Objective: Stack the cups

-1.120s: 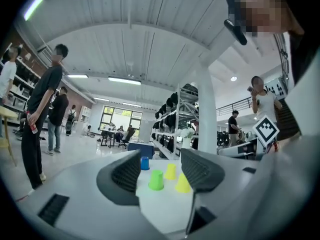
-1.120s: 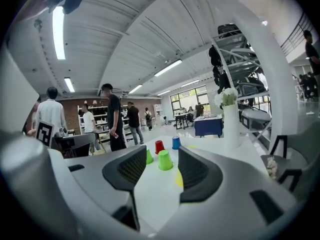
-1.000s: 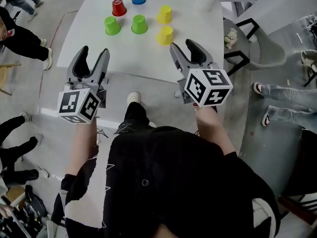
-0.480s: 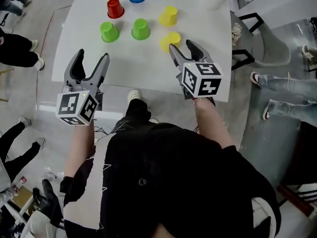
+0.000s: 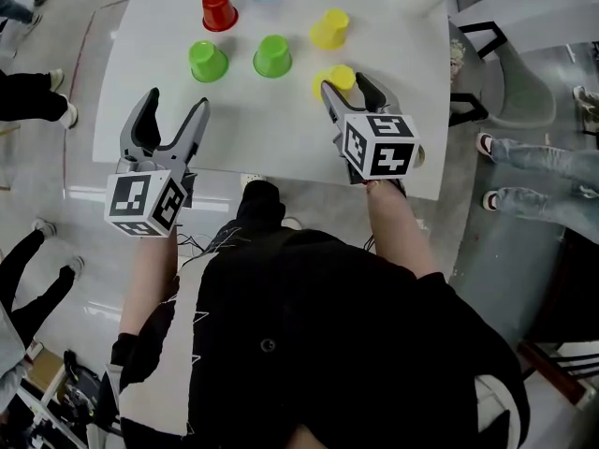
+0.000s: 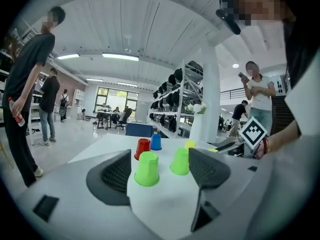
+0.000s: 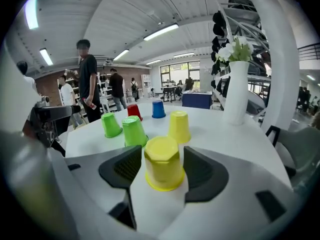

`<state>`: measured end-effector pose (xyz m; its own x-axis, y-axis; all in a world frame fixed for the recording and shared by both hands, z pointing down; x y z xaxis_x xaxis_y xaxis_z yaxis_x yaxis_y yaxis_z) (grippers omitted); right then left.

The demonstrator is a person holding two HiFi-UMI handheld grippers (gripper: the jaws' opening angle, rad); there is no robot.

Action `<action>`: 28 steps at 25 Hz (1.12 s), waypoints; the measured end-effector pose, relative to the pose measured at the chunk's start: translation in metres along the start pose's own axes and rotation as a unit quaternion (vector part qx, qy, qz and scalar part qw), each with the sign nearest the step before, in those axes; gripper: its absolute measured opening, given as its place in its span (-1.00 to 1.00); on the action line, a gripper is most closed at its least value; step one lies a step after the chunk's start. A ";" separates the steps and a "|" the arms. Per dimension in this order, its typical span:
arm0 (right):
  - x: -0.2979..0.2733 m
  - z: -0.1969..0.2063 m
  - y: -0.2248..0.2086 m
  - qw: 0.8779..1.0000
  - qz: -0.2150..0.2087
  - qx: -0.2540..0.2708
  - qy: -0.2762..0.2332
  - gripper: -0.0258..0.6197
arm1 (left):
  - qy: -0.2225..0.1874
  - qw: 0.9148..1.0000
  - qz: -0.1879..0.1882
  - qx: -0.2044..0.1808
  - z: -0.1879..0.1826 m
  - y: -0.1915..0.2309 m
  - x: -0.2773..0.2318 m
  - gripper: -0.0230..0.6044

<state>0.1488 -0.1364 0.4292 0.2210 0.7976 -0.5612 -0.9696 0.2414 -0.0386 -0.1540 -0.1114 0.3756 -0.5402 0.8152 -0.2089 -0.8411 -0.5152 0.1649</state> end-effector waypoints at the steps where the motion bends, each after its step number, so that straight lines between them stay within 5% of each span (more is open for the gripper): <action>1: -0.002 0.001 -0.001 1.000 0.003 -0.002 0.002 -0.10 | 0.001 1.000 0.001 0.000 0.000 0.001 -0.001 0.21; 7: -0.002 -0.003 0.000 1.000 0.003 -0.013 0.007 -0.23 | 0.004 1.000 0.003 0.000 0.000 0.004 -0.005 0.22; 17: 0.001 -0.019 0.062 0.995 -0.100 -0.005 -0.015 -0.24 | 0.002 1.000 -0.005 -0.005 0.003 0.002 -0.004 0.22; 28: -0.009 -0.017 0.101 0.988 -0.152 0.015 -0.003 -0.23 | 0.007 1.000 -0.025 -0.003 0.011 0.007 0.005 0.22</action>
<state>0.0472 -0.1287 0.4161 0.5028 0.6887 -0.5223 -0.8546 0.4868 -0.1808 -0.1626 -0.1077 0.3861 -0.4984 0.8357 -0.2307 -0.8668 -0.4758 0.1489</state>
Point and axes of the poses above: the fingertips, and each gripper's own axes: x backward along the fingers, y to its left, z out of its underside, the point moved 5 cm from there along x, backward along the fingers, and after that the axes turned 4 degrees about z, right-handed, at the moved point
